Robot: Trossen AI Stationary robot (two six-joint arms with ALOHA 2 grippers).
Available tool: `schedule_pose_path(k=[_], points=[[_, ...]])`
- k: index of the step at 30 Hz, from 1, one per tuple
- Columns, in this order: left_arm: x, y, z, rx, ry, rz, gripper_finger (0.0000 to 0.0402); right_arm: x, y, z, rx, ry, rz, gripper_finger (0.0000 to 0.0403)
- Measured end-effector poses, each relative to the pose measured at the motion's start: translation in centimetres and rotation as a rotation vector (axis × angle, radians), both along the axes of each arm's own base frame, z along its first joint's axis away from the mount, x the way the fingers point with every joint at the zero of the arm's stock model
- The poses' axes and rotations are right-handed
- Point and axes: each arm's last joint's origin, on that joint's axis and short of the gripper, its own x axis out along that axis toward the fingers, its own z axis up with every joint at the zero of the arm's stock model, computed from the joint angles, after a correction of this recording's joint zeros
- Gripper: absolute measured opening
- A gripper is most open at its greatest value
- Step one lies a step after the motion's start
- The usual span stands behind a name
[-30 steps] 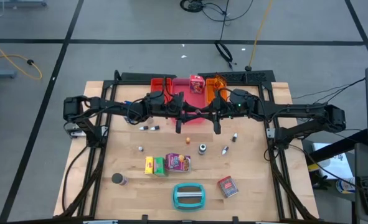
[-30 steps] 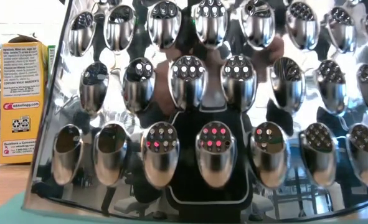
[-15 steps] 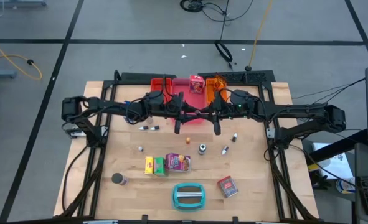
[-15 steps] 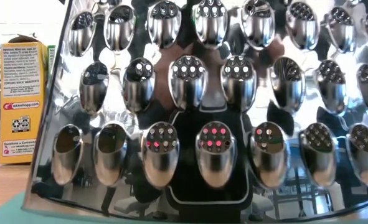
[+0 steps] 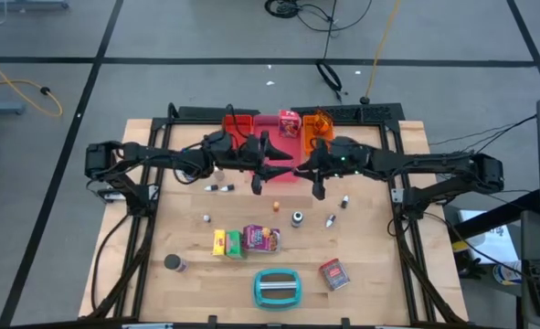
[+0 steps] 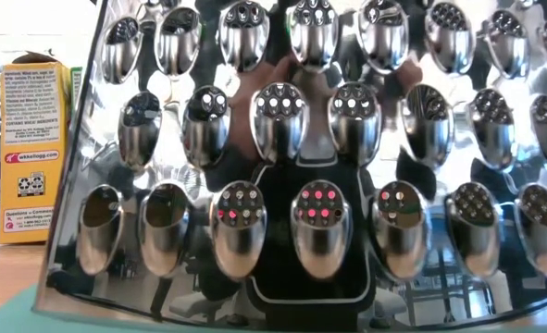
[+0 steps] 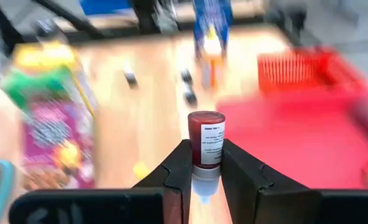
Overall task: Pick & Place Kitchen Items
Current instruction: Put the small red food coloring bottle into the red bin
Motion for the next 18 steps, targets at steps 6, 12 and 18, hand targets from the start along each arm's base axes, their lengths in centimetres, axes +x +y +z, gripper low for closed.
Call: schedule_pose_path(k=[6, 12, 18], points=[[0.1, 0.0, -0.7, -0.006, 0.042, 0.002, 0.0192, 0.2, 0.0, 0.9, -0.012, -0.062, 0.007, 0.0057], [0.3, 0.2, -1.7, -0.002, 0.121, 0.043, 0.0188, 0.3, 0.0, 1.3, -0.021, -0.098, 0.011, 0.0057], [0.2, 0.3, -2.1, -0.002, 0.165, 0.051, 0.0194, 0.3, 0.0, 1.4, -0.028, -0.113, 0.01, 0.0057]])
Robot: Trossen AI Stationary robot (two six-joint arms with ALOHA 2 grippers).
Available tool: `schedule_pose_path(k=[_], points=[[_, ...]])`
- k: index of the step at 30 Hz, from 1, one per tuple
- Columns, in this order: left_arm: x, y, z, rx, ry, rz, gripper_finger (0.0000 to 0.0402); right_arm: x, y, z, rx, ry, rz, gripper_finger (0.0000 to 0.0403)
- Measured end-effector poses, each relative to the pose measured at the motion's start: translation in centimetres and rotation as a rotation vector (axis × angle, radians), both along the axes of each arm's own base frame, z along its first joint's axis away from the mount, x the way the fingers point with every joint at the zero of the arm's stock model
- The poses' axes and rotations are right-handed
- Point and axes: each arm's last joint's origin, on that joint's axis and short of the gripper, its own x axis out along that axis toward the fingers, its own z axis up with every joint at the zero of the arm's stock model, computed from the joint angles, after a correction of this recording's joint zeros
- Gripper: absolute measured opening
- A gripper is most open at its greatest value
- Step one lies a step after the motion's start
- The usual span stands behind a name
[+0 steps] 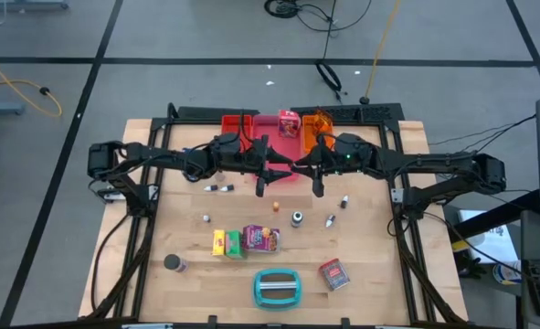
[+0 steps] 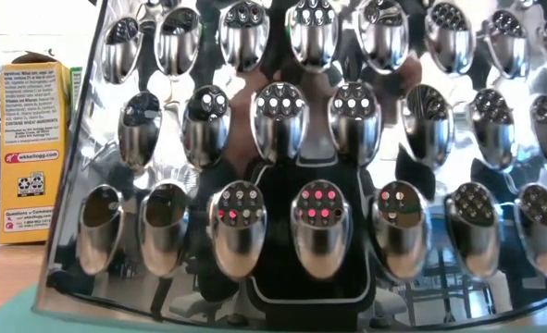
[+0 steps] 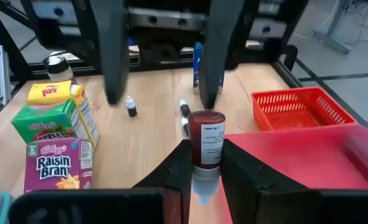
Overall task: Pick & Place Kitchen Items
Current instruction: Put the small red food coloring bottle into the red bin
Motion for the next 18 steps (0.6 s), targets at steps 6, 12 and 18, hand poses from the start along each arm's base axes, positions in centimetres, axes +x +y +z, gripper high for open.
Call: schedule_pose_path(k=[6, 12, 18], points=[[-0.01, 0.11, -0.21, 0.0, 0.022, 0.03, 0.0195, 0.02, 0.02, 0.05, -0.002, -0.005, 0.004, 0.0057], [0.0, 0.16, -0.37, 0.018, 0.035, 0.046, 0.0196, 0.05, 0.02, 0.16, -0.003, -0.014, 0.006, 0.0057], [0.0, 0.23, -0.42, 0.02, 0.039, 0.07, 0.0196, 0.06, 0.09, 0.23, 0.004, -0.02, 0.032, 0.0057]])
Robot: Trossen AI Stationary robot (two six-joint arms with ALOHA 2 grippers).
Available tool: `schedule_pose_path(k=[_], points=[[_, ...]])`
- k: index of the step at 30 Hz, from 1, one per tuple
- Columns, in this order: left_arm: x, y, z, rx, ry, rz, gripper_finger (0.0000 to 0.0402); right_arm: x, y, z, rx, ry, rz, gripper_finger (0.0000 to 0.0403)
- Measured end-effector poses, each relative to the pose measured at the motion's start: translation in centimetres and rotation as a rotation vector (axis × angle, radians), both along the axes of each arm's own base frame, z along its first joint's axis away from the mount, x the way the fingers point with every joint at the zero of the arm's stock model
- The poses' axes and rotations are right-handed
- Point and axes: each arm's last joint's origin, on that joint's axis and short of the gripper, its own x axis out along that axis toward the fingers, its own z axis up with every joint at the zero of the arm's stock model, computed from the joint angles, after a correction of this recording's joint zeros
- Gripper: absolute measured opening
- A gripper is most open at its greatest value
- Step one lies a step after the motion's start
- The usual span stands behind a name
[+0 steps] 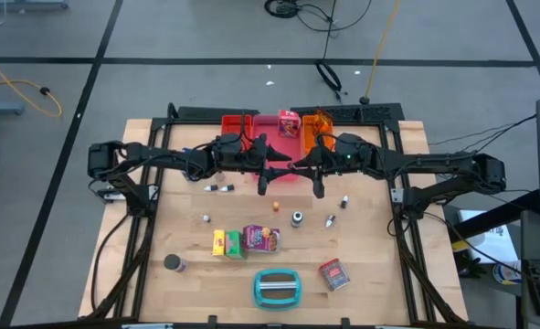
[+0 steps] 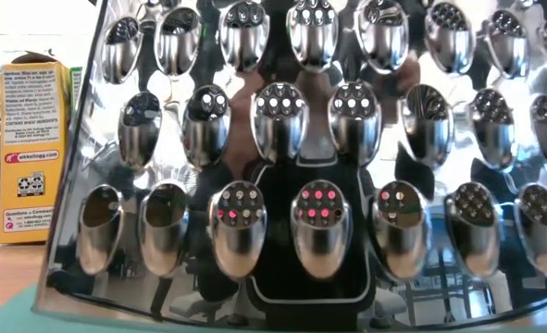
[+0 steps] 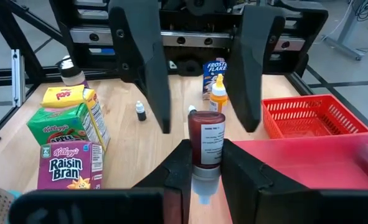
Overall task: Pick & Place Kitchen Items
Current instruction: Put the small red food coloring bottle into the red bin
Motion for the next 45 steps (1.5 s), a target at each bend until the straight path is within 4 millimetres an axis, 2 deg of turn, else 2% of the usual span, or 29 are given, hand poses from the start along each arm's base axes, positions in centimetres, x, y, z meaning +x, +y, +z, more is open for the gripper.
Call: schedule_pose_path(k=[6, 16, 22, 29, 38, 45], points=[[0.0, 0.0, -0.1, -0.002, 0.004, 0.0, 0.0178, 0.0, 0.0, 0.0, 0.0, 0.0, -0.002, 0.0057], [0.0, 0.0, -0.2, 0.012, 0.013, -0.002, 0.0069, 0.0, 0.0, 0.0, -0.001, -0.002, -0.005, 0.0057], [0.0, 0.0, -0.2, 0.037, 0.013, -0.004, 0.0026, 0.0, 0.0, 0.1, 0.001, -0.002, -0.007, 0.0057], [0.0, 0.0, -0.2, 0.042, 0.011, -0.005, 0.0024, 0.0, 0.0, 0.1, 0.0, -0.002, -0.006, 0.0066], [-0.1, 0.5, -0.1, 0.036, 0.008, 0.005, 0.0023, 0.0, 0.0, 0.1, 0.004, -0.005, -0.016, 0.0118], [-0.6, 1.2, 0.1, 0.029, 0.035, 0.018, 0.0023, -0.2, -0.4, -0.3, -0.044, 0.05, -0.133, 0.0159]])
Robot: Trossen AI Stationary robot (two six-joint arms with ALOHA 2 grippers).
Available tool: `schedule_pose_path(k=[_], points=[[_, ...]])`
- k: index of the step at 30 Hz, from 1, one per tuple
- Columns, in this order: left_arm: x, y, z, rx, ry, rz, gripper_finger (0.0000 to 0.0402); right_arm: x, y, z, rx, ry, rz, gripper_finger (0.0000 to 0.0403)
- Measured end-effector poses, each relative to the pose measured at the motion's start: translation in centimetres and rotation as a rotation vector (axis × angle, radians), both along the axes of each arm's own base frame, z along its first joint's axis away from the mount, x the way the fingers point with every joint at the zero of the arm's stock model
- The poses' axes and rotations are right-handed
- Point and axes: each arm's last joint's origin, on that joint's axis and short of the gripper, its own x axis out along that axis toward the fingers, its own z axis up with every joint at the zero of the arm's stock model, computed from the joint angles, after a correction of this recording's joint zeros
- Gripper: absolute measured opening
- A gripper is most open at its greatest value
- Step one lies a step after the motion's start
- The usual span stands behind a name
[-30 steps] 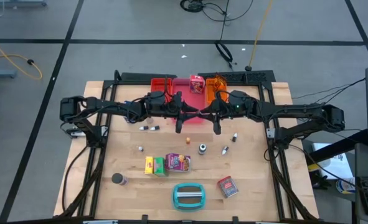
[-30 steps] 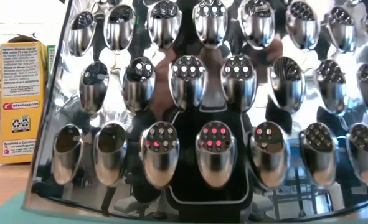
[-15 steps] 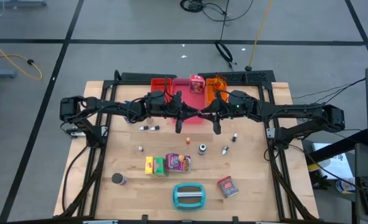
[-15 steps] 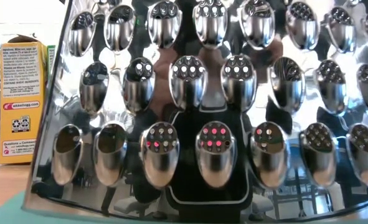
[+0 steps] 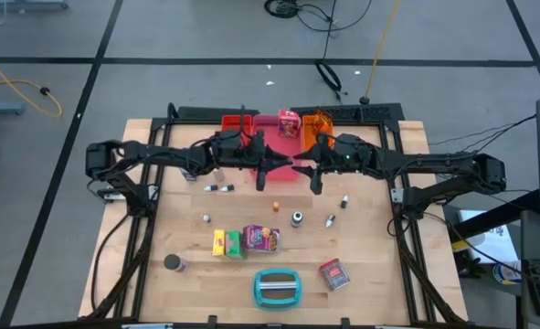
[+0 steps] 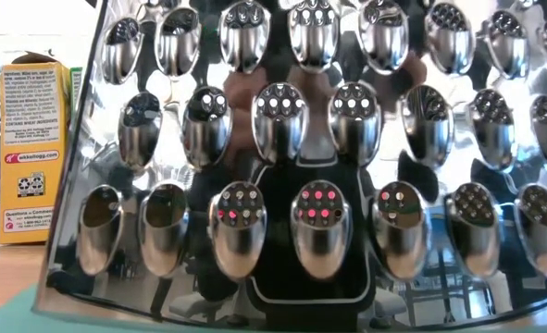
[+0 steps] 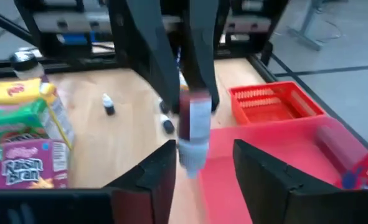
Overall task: Pick & Place Kitchen Items
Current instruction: Put the small red food coloring bottle into the red bin
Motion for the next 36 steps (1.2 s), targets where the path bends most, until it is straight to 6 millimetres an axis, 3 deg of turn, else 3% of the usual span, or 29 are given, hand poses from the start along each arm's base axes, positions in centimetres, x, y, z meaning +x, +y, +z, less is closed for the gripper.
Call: schedule_pose_path(k=[5, 15, 27, 36], points=[[-1.0, 0.6, 0.7, 0.017, 0.049, 0.056, 0.0022, -0.1, -0.1, -0.2, 0.003, 0.026, -0.001, 0.0177], [-4.9, 3.2, 1.5, 0.07, 0.289, 0.43, 0.0022, -0.2, 0.0, -0.4, 0.009, 0.041, 0.001, 0.0174], [-8.2, 6.7, -0.2, 0.065, 0.559, 0.717, 0.0033, -0.1, 0.0, -0.4, 0.028, 0.036, -0.003, 0.0172], [-9.5, 8.4, -0.5, 0.052, 0.606, 0.804, 0.0054, -0.1, 0.0, -0.4, 0.031, 0.036, -0.005, 0.0171]])
